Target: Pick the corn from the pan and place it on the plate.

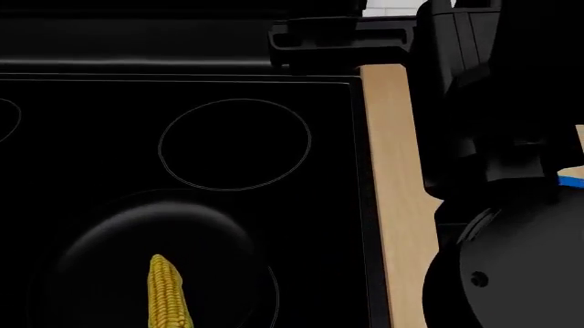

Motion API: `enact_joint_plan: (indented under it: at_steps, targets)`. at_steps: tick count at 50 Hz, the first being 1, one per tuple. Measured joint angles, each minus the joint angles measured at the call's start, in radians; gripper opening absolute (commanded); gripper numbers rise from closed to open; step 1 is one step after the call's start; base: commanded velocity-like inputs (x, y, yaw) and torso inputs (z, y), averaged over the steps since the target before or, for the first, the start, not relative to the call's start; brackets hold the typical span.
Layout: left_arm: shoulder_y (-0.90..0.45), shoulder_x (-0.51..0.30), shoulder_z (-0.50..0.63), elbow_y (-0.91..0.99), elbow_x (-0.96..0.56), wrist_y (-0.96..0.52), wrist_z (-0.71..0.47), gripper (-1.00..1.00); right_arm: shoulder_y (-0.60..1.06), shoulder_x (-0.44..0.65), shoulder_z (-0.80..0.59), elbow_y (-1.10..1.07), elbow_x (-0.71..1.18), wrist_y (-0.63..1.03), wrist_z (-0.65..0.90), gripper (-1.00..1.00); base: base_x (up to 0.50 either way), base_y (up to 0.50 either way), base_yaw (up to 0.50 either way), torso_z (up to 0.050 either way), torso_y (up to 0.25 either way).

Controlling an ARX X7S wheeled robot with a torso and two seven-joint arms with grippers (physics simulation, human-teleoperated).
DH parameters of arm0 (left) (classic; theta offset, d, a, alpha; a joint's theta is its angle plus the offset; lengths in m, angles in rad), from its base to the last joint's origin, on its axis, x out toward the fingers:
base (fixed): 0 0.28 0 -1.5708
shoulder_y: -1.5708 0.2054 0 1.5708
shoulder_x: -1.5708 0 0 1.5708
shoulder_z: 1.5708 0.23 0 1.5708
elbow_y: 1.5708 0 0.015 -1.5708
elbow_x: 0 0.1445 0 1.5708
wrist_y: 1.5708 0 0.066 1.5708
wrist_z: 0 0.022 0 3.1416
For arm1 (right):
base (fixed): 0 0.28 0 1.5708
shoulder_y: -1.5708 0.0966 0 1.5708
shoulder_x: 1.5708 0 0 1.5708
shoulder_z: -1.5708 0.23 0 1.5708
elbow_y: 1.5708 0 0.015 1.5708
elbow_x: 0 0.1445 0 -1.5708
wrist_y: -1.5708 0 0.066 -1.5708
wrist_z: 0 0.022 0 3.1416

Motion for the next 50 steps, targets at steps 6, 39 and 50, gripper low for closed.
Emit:
enact_joint_plan:
  at_steps: [6, 39, 50]
  targets:
    - [0.003, 0.002, -0.012, 0.007, -0.008, 0.003, 0.006, 1.00, 0.002, 0.004, -0.001, 0.002, 0.019, -0.004, 0.016, 1.00, 0.00, 0.00, 0.00, 0.000, 0.000]
    - [0.021, -0.011, -0.053, 0.014, -0.020, 0.008, -0.001, 1.00, -0.008, -0.151, -0.288, 0.261, 0.541, -0.104, 0.628, 1.00, 0.00, 0.00, 0.00, 0.000, 0.000]
    - [0.050, -0.021, -0.073, 0.014, -0.021, 0.021, 0.000, 1.00, -0.036, -0.159, -0.482, 0.311, 0.631, -0.268, 0.746, 1.00, 0.00, 0.00, 0.00, 0.000, 0.000]
